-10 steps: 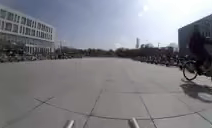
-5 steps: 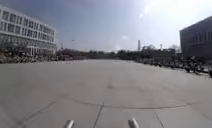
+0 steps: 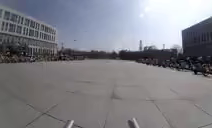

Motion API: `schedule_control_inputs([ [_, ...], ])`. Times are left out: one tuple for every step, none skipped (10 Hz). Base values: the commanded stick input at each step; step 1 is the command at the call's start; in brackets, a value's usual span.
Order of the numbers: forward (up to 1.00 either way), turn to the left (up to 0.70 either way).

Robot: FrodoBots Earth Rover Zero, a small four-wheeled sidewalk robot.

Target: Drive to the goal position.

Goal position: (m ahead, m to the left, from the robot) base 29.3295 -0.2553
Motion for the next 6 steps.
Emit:
schedule_control_inputs([
  [1.0, -0.27],
  [1.0, -0.27],
  [1.0, -0.08],
  [1.0, 0.0],
  [1.0, 0.0],
  [1.0, 0.0],
])
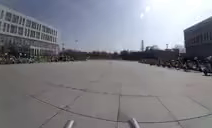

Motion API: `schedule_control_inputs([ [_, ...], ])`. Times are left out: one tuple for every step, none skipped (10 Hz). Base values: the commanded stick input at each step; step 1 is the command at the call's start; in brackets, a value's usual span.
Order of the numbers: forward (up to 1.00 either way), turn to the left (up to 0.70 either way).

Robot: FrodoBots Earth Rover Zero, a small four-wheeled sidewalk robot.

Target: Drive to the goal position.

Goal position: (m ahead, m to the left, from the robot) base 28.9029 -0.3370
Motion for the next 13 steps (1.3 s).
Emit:
schedule_control_inputs([
  [1.0, 0.0],
  [1.0, 0.0],
  [1.0, 0.0],
  [1.0, 0.0],
  [1.0, 0.0],
  [1.0, 0.0],
  [1.0, 0.0],
  [1.0, 0.0],
  [1.0, 0.0],
  [1.0, 0.0],
  [1.0, 0.0],
  [1.0, 0.0],
  [1.0, 0.0],
])
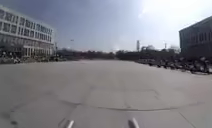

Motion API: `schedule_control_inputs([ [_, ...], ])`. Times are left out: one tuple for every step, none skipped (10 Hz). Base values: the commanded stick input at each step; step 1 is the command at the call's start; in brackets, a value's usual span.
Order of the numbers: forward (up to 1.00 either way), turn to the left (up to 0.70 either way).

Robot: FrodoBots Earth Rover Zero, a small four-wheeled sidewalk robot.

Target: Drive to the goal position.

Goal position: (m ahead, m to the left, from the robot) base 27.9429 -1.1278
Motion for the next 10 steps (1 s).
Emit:
schedule_control_inputs([
  [1.0, 0.0],
  [1.0, 0.0],
  [1.0, 0.0],
  [1.0, 0.0],
  [1.0, 0.0],
  [1.0, 0.0],
  [1.0, 0.0],
  [1.0, 0.0],
  [1.0, 0.0],
  [1.0, 0.0],
])
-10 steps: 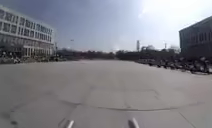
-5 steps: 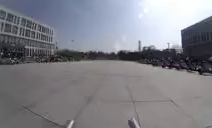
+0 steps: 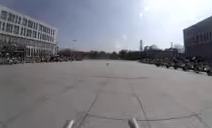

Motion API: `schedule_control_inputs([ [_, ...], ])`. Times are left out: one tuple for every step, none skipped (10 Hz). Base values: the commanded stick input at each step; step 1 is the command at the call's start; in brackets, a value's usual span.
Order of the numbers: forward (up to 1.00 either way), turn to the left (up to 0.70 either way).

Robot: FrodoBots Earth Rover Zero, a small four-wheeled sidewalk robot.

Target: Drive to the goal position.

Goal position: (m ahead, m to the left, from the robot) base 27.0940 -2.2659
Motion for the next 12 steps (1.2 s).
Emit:
schedule_control_inputs([
  [1.0, 0.0],
  [1.0, 0.0],
  [1.0, 0.0],
  [1.0, 0.0],
  [1.0, 0.0],
  [1.0, 0.0],
  [1.0, 0.0],
  [1.0, 0.0],
  [1.0, 0.0],
  [1.0, 0.0],
  [1.0, 0.11],
  [1.0, 0.27],
])
